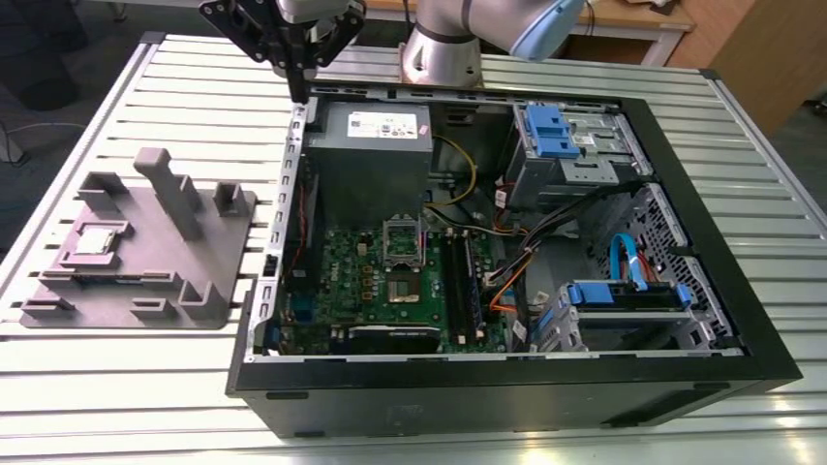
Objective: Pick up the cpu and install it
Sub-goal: 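Reach for the cpu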
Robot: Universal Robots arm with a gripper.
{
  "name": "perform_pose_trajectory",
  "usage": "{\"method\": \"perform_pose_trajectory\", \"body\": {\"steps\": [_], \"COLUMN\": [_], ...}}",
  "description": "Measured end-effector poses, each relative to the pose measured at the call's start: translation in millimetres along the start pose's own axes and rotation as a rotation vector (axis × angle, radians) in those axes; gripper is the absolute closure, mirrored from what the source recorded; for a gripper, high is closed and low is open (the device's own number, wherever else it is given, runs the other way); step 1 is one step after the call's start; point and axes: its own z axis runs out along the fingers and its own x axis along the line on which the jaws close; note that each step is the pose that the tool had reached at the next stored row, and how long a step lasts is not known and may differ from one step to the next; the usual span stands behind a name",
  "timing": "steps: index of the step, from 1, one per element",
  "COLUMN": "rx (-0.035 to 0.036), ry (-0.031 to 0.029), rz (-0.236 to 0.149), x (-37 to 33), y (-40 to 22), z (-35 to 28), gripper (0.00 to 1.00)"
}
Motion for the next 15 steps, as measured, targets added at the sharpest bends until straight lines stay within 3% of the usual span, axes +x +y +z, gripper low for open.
{"method": "perform_pose_trajectory", "body": {"steps": [4, 15], "rx": [0.0, 0.0], "ry": [-0.0001, -0.0001], "rz": [0.0, 0.0], "x": [7.3, 18.3], "y": [-0.5, -1.4], "z": [-0.1, -0.1], "gripper": [0.89, 0.89]}}
